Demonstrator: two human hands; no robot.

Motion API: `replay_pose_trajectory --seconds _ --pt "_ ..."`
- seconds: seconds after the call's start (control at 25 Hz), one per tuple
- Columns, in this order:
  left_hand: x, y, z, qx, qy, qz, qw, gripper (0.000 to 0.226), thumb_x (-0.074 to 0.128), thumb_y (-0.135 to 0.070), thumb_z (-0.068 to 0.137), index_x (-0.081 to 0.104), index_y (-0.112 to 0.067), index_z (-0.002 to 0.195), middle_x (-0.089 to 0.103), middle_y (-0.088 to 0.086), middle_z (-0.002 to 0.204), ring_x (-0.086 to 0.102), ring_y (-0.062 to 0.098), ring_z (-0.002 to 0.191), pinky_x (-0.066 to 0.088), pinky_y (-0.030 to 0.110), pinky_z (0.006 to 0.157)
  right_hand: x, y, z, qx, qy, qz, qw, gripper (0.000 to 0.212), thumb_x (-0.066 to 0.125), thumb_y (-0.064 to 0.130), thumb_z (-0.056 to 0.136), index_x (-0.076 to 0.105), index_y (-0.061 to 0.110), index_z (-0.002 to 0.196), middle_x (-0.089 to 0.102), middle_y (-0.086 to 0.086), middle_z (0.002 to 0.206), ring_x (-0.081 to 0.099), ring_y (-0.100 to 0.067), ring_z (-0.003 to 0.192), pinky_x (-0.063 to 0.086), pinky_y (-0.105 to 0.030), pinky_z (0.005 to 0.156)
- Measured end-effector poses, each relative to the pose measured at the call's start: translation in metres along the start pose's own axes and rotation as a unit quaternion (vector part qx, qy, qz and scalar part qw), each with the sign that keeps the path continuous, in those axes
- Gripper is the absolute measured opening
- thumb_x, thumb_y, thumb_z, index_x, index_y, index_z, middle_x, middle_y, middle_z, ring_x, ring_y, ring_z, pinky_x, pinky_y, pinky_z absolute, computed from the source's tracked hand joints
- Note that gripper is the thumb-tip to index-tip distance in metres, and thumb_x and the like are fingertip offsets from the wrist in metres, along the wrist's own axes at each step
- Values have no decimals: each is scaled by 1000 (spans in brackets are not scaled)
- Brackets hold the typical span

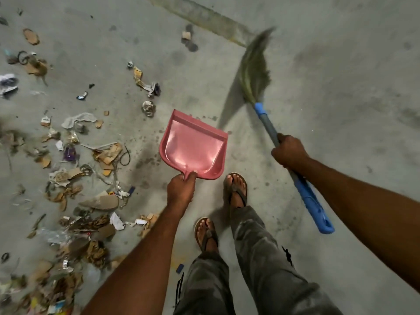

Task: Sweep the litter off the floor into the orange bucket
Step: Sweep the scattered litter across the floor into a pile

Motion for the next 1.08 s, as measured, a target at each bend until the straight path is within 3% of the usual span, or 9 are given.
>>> replay_pose_trajectory --seconds 0.16,0.32,0.44,0.56,0.64,0.76,0.92,1.0,1.08 --pt "-13 -16 3 -41 -43 -31 998 38 68 -40 94 67 -7 76 60 5 57 52 19 45 41 25 45 1 74 4 -132 38 -61 989 63 60 19 89 47 30 150 70 -13 117 66 -33 96 55 -36 76" --pt "-43 -24 -5 -74 -76 -56 993 36 67 -38 95 67 -7 76 61 5 59 52 17 46 40 23 43 0 95 -15 -129 17 -36 991 68 57 30 97 30 44 157 69 -9 112 67 -28 86 58 -38 71" --pt "-59 -26 -4 -76 -90 -69 991 40 68 -43 91 67 -7 73 62 2 54 55 21 45 45 27 47 -17 94 -10 -112 -40 14 993 68 61 27 95 35 40 156 70 -10 116 68 -31 91 55 -36 75" --pt "-88 -22 12 -79 -109 -105 985 44 66 -53 85 69 -11 72 69 7 62 61 27 54 50 35 59 -24 130 23 -89 -55 -8 995 63 61 19 90 47 19 151 70 -17 119 68 -38 99 54 -37 82" --pt "-90 -29 22 -71 -105 -124 984 42 67 -49 89 68 -11 71 68 7 63 59 25 53 48 31 56 -35 156 51 -52 -32 1 998 48 58 20 81 61 9 127 71 -18 105 71 -37 84 61 -40 73" --pt "-113 -19 51 -78 -111 -164 977 37 67 -38 96 66 -9 75 61 4 59 51 17 45 40 23 44 -3 231 72 -105 32 -91 990 27 57 13 82 61 5 108 67 -14 84 67 -29 64 57 -34 54" --pt "-141 3 57 -101 -129 -166 972 38 67 -41 91 66 -7 74 57 2 53 48 17 40 38 22 42 48 312 39 -241 94 -141 956 46 59 14 82 62 21 128 70 -13 99 67 -36 86 56 -38 70" --pt "-156 15 55 -116 -140 -159 970 41 68 -45 85 67 -6 77 57 3 52 48 17 39 37 22 41 71 329 13 -266 92 -92 955 57 60 16 83 59 28 138 72 -12 110 67 -36 97 54 -36 77" --pt "-173 26 48 -133 -147 -154 968 39 69 -41 89 67 -4 78 56 3 52 46 17 38 35 22 39 82 333 -22 -251 85 -28 964 59 61 17 86 54 31 143 71 -7 107 66 -31 90 54 -34 74"
Point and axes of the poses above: each hand's wrist, its own z-axis towards the middle knuckle, its own x-axis out of the palm, y = z × x, the point moved 1 cm from there along z, towards the middle knuckle
